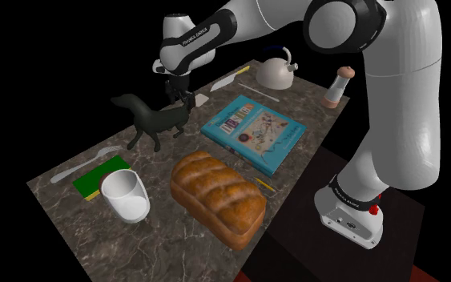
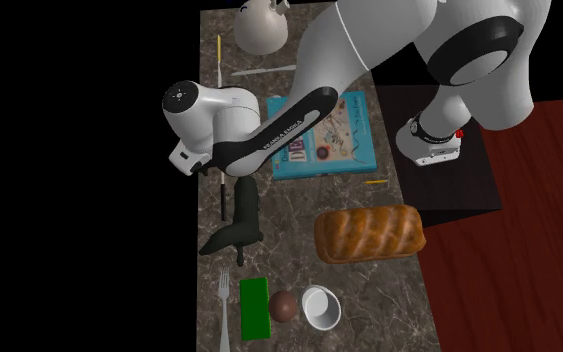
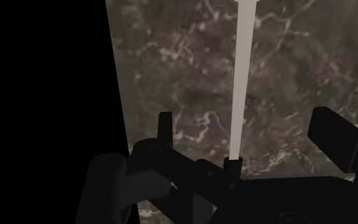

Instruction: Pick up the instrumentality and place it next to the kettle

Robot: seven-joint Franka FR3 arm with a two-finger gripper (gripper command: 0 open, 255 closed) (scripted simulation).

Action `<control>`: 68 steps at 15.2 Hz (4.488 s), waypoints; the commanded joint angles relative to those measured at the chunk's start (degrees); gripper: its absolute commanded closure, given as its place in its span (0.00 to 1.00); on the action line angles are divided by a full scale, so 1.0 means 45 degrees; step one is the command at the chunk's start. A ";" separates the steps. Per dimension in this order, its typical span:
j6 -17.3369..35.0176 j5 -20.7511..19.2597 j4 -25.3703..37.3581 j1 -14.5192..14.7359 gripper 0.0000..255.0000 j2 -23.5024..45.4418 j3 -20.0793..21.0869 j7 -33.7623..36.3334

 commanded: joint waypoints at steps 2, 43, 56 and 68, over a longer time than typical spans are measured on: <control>0.0005 0.0001 0.0001 -0.0001 0.00 0.0005 0.0000 -0.0002; -0.4201 -0.0307 0.2328 0.0027 1.00 -0.1892 -0.0142 0.0404; -0.6381 -0.0358 0.4434 -0.0022 1.00 -0.1971 -0.0162 0.0559; -0.5970 -0.0466 0.0981 -0.0759 1.00 -0.4926 -0.0648 -0.0747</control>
